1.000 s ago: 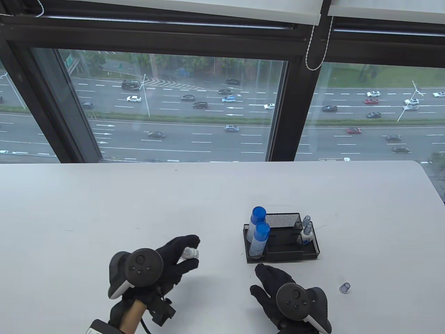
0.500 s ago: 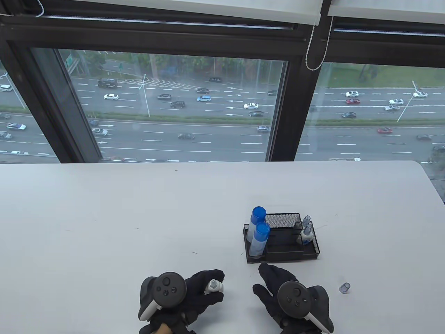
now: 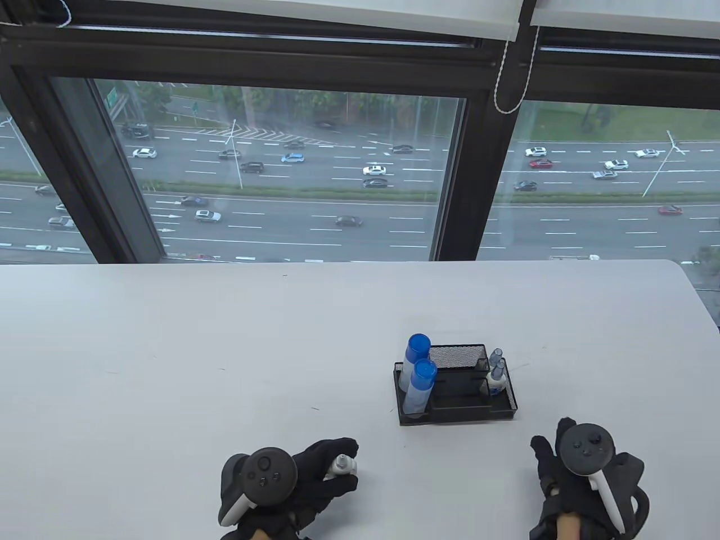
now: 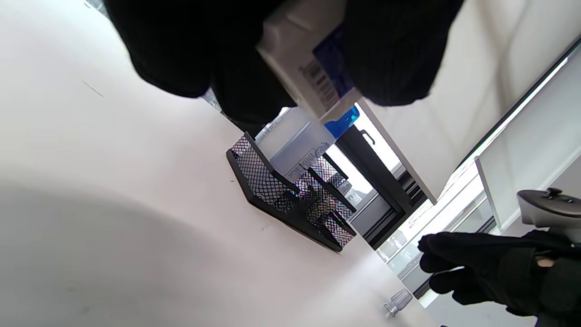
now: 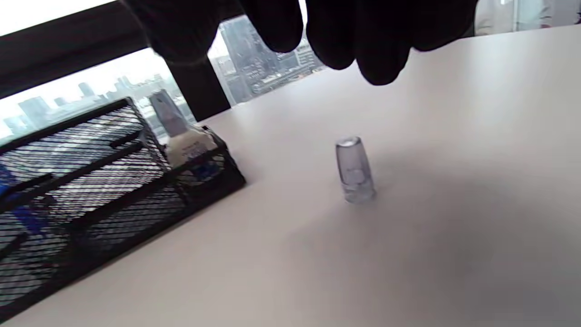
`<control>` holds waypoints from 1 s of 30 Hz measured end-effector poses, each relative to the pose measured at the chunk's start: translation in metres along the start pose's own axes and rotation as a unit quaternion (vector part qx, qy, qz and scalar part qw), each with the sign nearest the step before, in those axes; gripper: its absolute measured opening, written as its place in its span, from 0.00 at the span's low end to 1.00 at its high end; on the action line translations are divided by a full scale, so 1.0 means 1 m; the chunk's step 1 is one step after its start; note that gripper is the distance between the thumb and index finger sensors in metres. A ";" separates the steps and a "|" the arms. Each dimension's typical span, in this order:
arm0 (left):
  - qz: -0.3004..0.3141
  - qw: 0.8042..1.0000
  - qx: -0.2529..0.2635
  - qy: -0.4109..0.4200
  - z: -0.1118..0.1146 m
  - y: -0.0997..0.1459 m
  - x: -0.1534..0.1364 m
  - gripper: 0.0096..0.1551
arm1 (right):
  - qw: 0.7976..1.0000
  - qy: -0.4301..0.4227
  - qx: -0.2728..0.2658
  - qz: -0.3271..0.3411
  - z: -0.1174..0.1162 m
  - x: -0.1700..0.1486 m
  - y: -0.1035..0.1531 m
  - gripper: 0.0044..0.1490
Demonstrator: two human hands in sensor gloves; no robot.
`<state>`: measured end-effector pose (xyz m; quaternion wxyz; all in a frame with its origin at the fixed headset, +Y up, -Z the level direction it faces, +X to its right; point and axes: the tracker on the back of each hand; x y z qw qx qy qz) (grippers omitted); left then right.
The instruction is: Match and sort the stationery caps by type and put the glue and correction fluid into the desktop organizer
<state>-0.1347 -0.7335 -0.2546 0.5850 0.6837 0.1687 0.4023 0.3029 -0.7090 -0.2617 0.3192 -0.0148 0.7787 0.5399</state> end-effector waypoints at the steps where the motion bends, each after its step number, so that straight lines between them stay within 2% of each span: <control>1: 0.000 1.000 -0.002 0.003 0.001 0.000 -0.001 0.34 | 1.000 0.000 0.009 -0.011 -0.003 -0.002 -0.003 0.44; 3: 0.003 1.000 -0.006 0.003 0.001 0.000 -0.001 0.34 | 0.999 0.012 0.042 -0.025 -0.009 -0.002 -0.010 0.44; 6: 0.004 1.000 -0.006 0.002 0.002 0.000 -0.001 0.34 | 0.997 0.051 0.028 -0.047 -0.017 0.002 -0.015 0.43; 12: 0.010 1.000 -0.018 -0.012 0.005 0.002 0.001 0.34 | 0.992 0.095 0.033 -0.074 -0.033 0.003 -0.029 0.42; 18: 0.017 0.999 -0.021 -0.019 0.006 0.002 0.003 0.34 | 0.989 0.128 -0.019 -0.074 -0.040 0.003 -0.036 0.32; 22: 0.010 0.999 -0.025 -0.018 0.007 0.002 0.002 0.34 | 0.990 0.120 -0.028 -0.072 -0.040 0.002 -0.035 0.31; 25: 0.009 1.000 -0.024 -0.009 0.007 0.002 0.003 0.34 | 0.993 0.101 -0.035 -0.050 -0.034 0.006 -0.027 0.31; 28: 0.012 1.000 -0.022 -0.010 0.008 0.002 0.005 0.35 | 0.996 0.069 -0.059 0.004 -0.023 0.018 -0.011 0.31; 30: 0.014 1.000 -0.024 -0.006 0.010 0.002 0.007 0.34 | 0.993 0.045 -0.070 0.078 -0.018 0.030 0.006 0.31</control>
Point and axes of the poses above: the tracker on the back of each hand, its own x axis roughly to the thumb side, its own y axis roughly from the fingertips to the wrist, z = x × y, and after that the axes turned 13 degrees about x, right-handed
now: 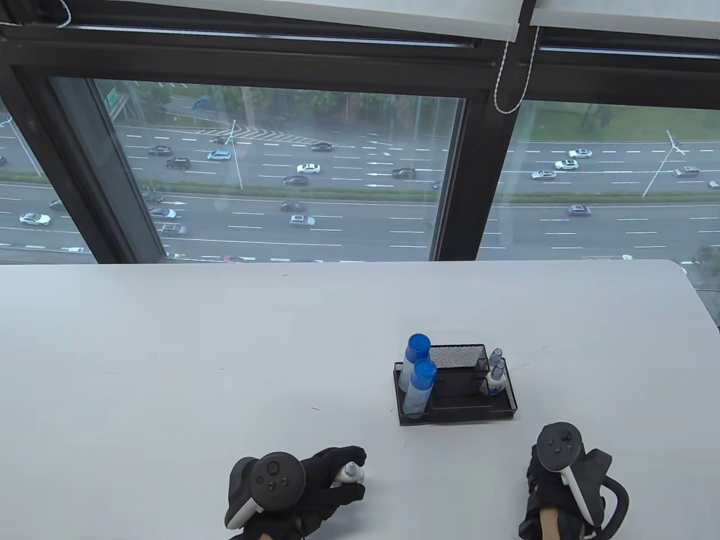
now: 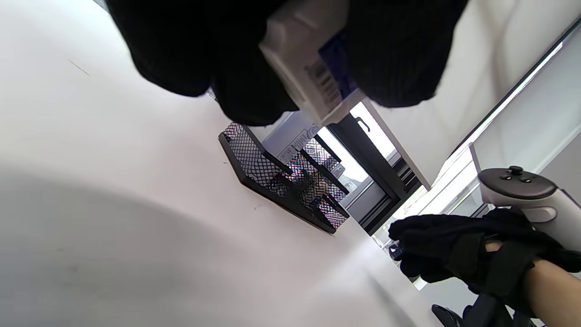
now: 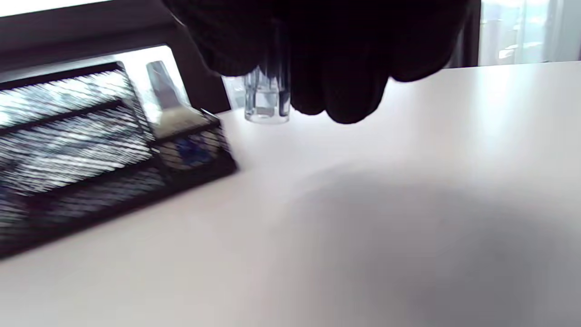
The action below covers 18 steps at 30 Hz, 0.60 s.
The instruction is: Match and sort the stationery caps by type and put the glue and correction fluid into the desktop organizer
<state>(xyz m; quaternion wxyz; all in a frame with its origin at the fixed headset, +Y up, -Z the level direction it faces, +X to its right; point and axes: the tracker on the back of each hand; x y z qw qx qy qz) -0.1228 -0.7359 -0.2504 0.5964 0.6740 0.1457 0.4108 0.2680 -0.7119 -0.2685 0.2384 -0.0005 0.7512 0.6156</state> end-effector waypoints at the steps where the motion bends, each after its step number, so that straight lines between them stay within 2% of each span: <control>1: 0.003 1.000 -0.003 -0.002 0.001 0.000 0.001 0.35 | 0.999 -0.017 -0.001 0.032 0.002 0.007 0.006 0.31; 5: 0.008 1.000 -0.012 -0.009 0.005 0.000 0.004 0.35 | 0.982 -0.058 0.012 0.182 0.001 0.041 0.033 0.31; 8: 0.015 0.999 -0.025 -0.021 0.008 0.000 0.005 0.35 | 0.966 -0.077 0.019 0.246 -0.006 0.064 0.048 0.31; 11: 0.014 0.999 -0.035 -0.029 0.012 0.001 0.006 0.35 | 0.936 -0.101 0.035 0.334 -0.014 0.090 0.069 0.32; 14: 0.020 0.998 -0.045 -0.041 0.014 0.001 0.008 0.35 | 0.915 -0.114 0.033 0.385 -0.020 0.106 0.085 0.33; 18: 0.023 0.997 -0.057 -0.042 0.019 0.001 0.013 0.36 | 0.905 -0.101 0.016 0.413 -0.023 0.114 0.099 0.34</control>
Point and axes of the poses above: the tracker on the back of each hand, its own x axis roughly to the thumb side, its own y axis roughly from the fingertips to the wrist, z = x × y, and after that the axes turned 13 degrees about x, right-handed
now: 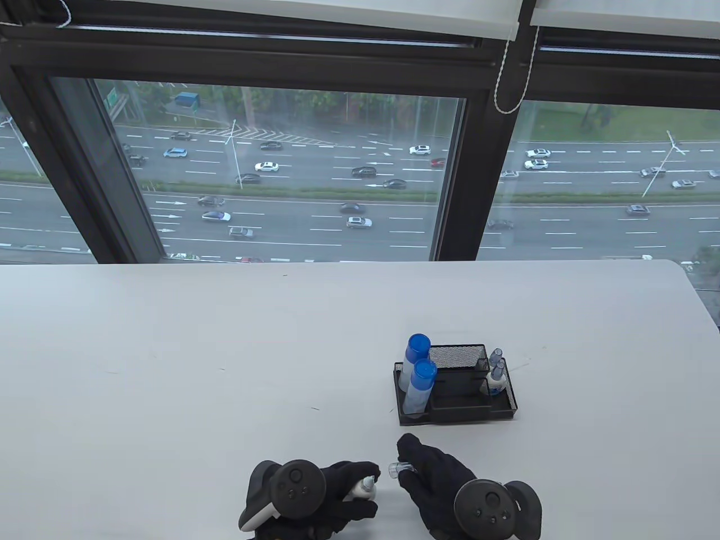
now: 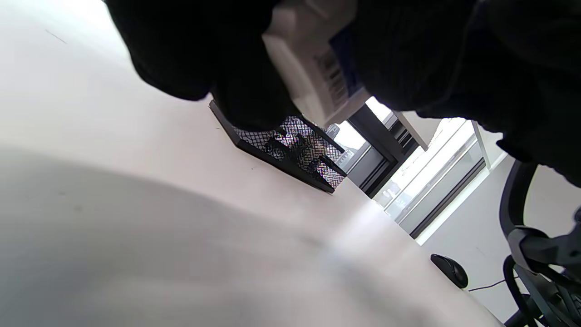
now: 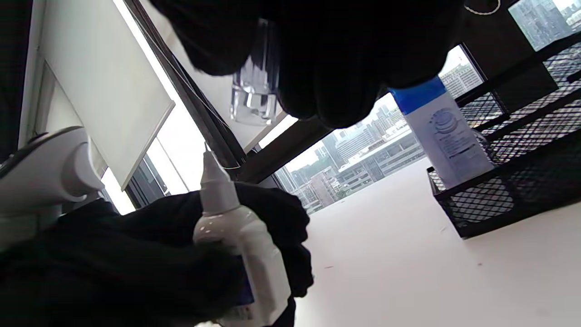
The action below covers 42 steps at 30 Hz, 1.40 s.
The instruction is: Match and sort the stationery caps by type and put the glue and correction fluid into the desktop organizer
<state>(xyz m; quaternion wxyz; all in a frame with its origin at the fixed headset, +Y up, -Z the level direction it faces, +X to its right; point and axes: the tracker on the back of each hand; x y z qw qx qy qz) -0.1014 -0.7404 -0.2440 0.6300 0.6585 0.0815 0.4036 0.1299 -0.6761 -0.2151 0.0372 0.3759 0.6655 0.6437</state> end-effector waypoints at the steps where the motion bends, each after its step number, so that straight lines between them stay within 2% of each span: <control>1: 0.005 1.000 -0.005 -0.007 0.002 0.000 0.002 0.36 | 1.000 0.004 -0.005 0.006 0.000 0.002 0.000 0.34; 6: 0.014 0.999 -0.016 -0.036 0.007 -0.002 0.007 0.36 | 0.999 0.026 0.025 0.009 -0.007 0.004 -0.003 0.35; 8: 0.012 0.999 -0.020 -0.043 0.009 -0.002 0.008 0.36 | 0.998 0.037 0.058 0.015 -0.011 0.005 -0.005 0.35; 15: 0.008 0.998 -0.018 -0.053 0.009 -0.002 0.007 0.36 | 0.993 0.087 0.074 0.027 -0.021 0.012 -0.005 0.35; 19: 0.002 0.999 -0.011 -0.051 0.008 -0.001 0.006 0.35 | 0.996 0.077 0.048 0.013 -0.017 0.010 -0.003 0.38; 21: 0.003 0.999 -0.011 -0.051 0.008 -0.002 0.007 0.35 | 0.997 0.075 0.035 0.006 -0.016 0.010 -0.003 0.35; 24: 0.008 0.998 -0.005 -0.062 0.009 -0.002 0.011 0.35 | 0.995 0.087 0.050 0.007 -0.019 0.012 -0.004 0.30; 33: 0.040 0.990 0.077 -0.112 0.000 -0.002 0.027 0.33 | 0.999 0.047 0.003 0.010 -0.012 0.011 -0.001 0.28; 35: 0.043 0.991 0.067 -0.104 -0.001 -0.002 0.028 0.33 | 0.999 0.048 -0.005 0.003 -0.014 0.012 -0.002 0.28; 41: 0.046 0.988 0.091 -0.116 -0.003 0.000 0.029 0.33 | 0.998 0.056 -0.015 0.007 -0.016 0.013 -0.003 0.27; 42: 0.045 0.989 0.079 -0.115 -0.003 0.000 0.029 0.33 | 0.998 0.054 -0.011 0.007 -0.015 0.013 -0.002 0.28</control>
Point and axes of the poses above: the tracker on the back of each hand, its own x axis roughly to the thumb side, its own y axis roughly from the fingertips to the wrist, z = x × y, and after that the axes turned 13 degrees about x, right-handed
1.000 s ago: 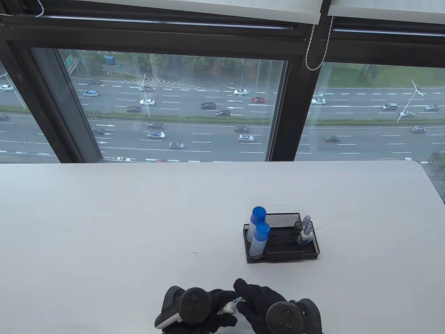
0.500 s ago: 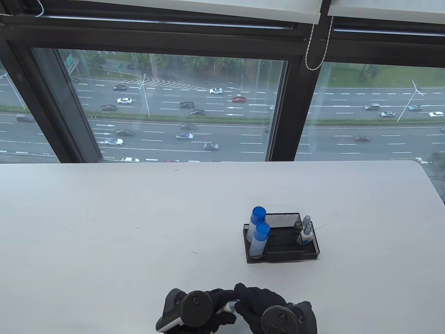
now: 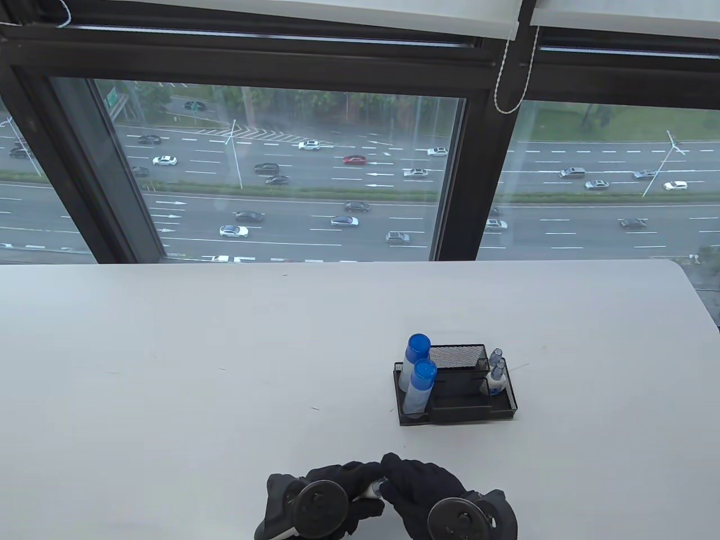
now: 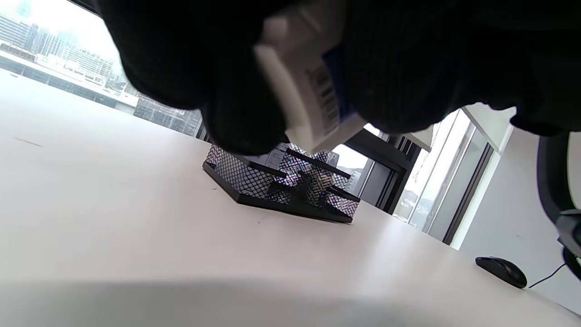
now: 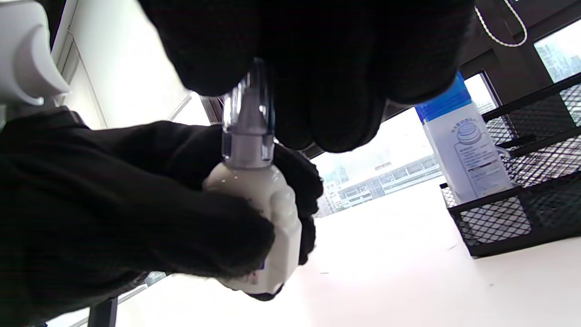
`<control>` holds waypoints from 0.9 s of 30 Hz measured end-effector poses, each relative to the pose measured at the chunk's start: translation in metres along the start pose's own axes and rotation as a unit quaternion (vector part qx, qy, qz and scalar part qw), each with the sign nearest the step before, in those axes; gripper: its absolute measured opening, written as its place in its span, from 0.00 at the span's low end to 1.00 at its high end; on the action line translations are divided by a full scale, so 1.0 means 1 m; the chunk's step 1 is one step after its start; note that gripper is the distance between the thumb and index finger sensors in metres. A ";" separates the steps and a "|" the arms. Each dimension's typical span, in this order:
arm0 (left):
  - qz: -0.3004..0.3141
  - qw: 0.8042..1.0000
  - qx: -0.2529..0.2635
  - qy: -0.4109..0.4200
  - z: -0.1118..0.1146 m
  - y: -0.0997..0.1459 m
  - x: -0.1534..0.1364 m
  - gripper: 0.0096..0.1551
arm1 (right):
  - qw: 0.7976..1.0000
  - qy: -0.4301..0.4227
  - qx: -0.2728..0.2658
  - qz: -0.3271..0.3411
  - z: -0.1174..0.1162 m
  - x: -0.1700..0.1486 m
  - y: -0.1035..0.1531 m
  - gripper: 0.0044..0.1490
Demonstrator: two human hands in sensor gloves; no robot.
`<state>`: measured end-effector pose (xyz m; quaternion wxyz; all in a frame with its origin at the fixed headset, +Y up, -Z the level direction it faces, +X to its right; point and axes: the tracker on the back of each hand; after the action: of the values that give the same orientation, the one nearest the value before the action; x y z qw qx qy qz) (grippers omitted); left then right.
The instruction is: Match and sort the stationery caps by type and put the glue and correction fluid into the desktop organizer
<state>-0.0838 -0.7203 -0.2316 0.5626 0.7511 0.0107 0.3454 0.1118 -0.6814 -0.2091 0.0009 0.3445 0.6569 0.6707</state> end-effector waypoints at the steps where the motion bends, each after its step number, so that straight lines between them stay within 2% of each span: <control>1: 0.003 1.000 0.009 0.005 -0.001 0.002 0.001 0.33 | 1.000 -0.004 -0.008 0.002 0.002 -0.002 0.002 0.28; 2: 0.005 1.000 0.024 0.009 -0.001 0.002 0.001 0.33 | 1.000 -0.018 -0.019 0.003 0.003 -0.003 0.003 0.29; 5: 0.011 1.000 0.018 0.009 -0.002 0.003 0.003 0.34 | 1.000 -0.014 -0.021 -0.006 0.002 -0.001 0.004 0.34; 13: 0.007 0.999 -0.003 -0.034 0.000 0.006 -0.001 0.35 | 1.000 0.012 0.013 -0.006 -0.006 0.003 -0.001 0.32; 16: 0.000 0.999 -0.008 -0.042 -0.001 0.007 -0.005 0.40 | 1.000 0.017 0.016 -0.018 -0.003 0.000 -0.002 0.31; 20: -0.032 0.995 0.002 -0.097 -0.012 0.008 -0.028 0.45 | 0.998 -0.015 -0.010 -0.059 0.019 -0.018 -0.003 0.31; 23: -0.072 0.990 0.018 -0.117 -0.023 0.009 -0.044 0.45 | 0.996 -0.018 -0.029 -0.086 0.037 -0.029 -0.003 0.31; 27: -0.114 0.978 0.035 -0.169 -0.038 0.010 -0.059 0.45 | 0.984 -0.007 -0.084 -0.158 0.076 -0.053 -0.003 0.31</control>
<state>-0.1527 -0.7161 -0.2487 0.5652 0.8117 0.0126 0.1464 0.1858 -0.6380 -0.2437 0.1404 0.2401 0.6446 0.7121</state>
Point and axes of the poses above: the tracker on the back of each hand, its own x axis roughly to the thumb side, its own y axis roughly from the fingertips to the wrist, z = x × y, and after that the axes turned 13 degrees about x, right-handed
